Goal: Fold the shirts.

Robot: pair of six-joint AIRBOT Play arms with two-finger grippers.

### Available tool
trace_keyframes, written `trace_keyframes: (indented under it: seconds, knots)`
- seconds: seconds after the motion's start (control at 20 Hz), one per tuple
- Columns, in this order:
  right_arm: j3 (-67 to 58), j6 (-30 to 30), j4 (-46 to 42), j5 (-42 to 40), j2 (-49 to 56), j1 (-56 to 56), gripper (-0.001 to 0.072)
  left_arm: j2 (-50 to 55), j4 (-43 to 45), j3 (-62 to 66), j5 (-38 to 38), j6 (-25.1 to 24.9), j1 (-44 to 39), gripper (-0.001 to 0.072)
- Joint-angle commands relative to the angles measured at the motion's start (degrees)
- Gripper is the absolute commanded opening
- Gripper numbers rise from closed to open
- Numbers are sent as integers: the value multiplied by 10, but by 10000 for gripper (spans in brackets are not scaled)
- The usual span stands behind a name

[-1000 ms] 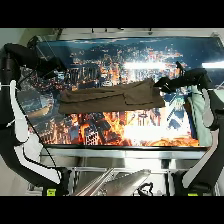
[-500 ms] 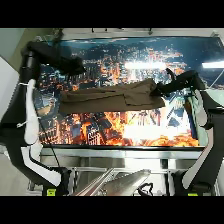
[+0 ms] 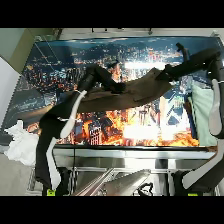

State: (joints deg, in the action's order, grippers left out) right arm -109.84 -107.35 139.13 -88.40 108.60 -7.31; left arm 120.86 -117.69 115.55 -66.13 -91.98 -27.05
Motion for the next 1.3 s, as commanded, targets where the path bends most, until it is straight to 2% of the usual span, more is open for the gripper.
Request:
trace_keyframes:
  seconds: [0.0, 0.15, 0.35, 0.45, 0.65, 0.8, 1.0, 1.05, 1.1, 1.15, 1.2, 1.25]
  knots:
    - [-2, 46, -66, -29, -76, -1, 14, 66, -10, 44, 31, 2, -54, 15]
    - [-2, 66, -70, -37, -105, 7, 15, 68, -12, 17, 75, 2, -73, 15]
    - [0, 73, -70, -37, -106, 56, 15, 55, -71, 14, 66, -2, -60, 15]
    - [-1, 82, -70, -37, -106, 68, 15, -1, -64, 15, 19, -31, -23, 14]
    - [0, 101, -39, -11, -106, 105, 16, -212, -69, 15, -97, -31, 132, 14]
    - [0, 101, -2, 131, -95, 202, 16, -397, -68, 15, -129, -31, 248, 14]
    - [0, 99, 2, 442, -11, 386, 22, -574, -63, 15, -146, -52, 361, 14]
    - [-1, 100, 3, 544, 25, 435, 207, -602, -64, 15, -156, -57, 377, 14]
    - [-1, 99, 21, 635, 58, 476, 510, -627, -64, 15, -169, -66, 391, 14]
    - [-5, 106, 33, 701, 82, 512, 608, -646, -63, 11, -176, -71, 401, 14]
    - [-8, 102, 24, 717, 87, 529, 488, -670, -63, -9, -170, -72, 411, 14]
    - [-9, 89, 2, 694, 77, 529, 386, -693, -64, -36, -159, -78, 421, 14]
